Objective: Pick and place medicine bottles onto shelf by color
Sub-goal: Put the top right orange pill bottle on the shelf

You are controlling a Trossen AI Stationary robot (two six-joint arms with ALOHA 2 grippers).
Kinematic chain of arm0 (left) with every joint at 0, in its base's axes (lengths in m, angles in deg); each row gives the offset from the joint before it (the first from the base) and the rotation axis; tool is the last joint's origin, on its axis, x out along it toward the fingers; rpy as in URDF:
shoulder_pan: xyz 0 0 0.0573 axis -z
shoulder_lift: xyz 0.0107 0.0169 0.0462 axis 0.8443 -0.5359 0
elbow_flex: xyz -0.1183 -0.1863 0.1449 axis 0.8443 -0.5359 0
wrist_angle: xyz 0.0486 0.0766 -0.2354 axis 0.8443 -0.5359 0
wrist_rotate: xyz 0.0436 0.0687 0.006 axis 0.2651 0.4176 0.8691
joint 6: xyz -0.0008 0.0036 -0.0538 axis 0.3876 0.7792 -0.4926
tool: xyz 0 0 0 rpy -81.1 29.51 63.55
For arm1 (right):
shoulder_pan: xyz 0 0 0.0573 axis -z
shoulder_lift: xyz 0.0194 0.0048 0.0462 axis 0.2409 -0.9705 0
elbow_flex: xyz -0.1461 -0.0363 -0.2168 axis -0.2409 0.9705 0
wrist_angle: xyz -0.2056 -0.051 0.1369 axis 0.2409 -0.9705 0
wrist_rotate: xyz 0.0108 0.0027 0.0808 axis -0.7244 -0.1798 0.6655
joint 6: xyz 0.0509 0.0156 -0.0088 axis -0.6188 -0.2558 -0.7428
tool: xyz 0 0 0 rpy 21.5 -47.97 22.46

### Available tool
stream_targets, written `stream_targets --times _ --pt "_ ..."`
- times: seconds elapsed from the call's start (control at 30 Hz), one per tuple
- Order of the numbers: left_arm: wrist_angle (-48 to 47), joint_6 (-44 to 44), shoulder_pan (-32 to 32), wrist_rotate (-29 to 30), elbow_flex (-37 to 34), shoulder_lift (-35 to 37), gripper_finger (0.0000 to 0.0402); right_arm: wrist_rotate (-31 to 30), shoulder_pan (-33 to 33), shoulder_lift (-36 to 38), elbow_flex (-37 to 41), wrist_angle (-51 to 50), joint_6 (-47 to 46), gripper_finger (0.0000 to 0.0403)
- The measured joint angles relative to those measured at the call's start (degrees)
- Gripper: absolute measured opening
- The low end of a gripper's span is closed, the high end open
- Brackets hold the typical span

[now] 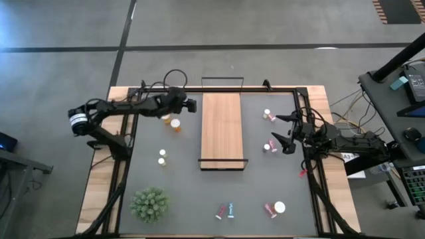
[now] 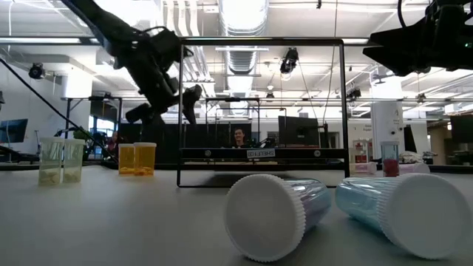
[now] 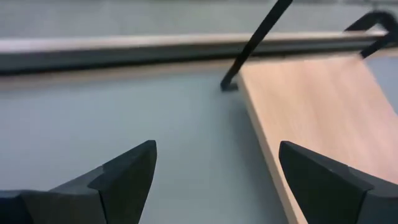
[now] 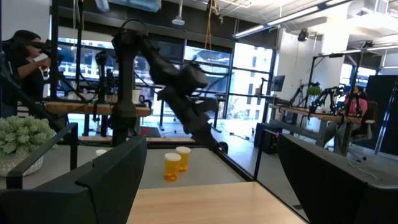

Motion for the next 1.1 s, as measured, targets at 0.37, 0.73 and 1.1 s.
stream_targets --times 0.37,0.73,1.1 --pt "-23.1 -19.1 -1.7 -7.1 13.9 -3.9 0.0322 0.0 0.0 0.0 0.0 0.0 0.0 0.035" --pt "-43.4 -37.9 -0.5 -14.8 20.5 -3.2 0.0322 0.0 0.0 0.0 0.0 0.0 0.0 0.035" --pt "-47.5 -53.6 0.0 -22.1 17.5 -3.2 0.0322 0.0 0.0 0.0 0.0 0.0 0.0 0.035"
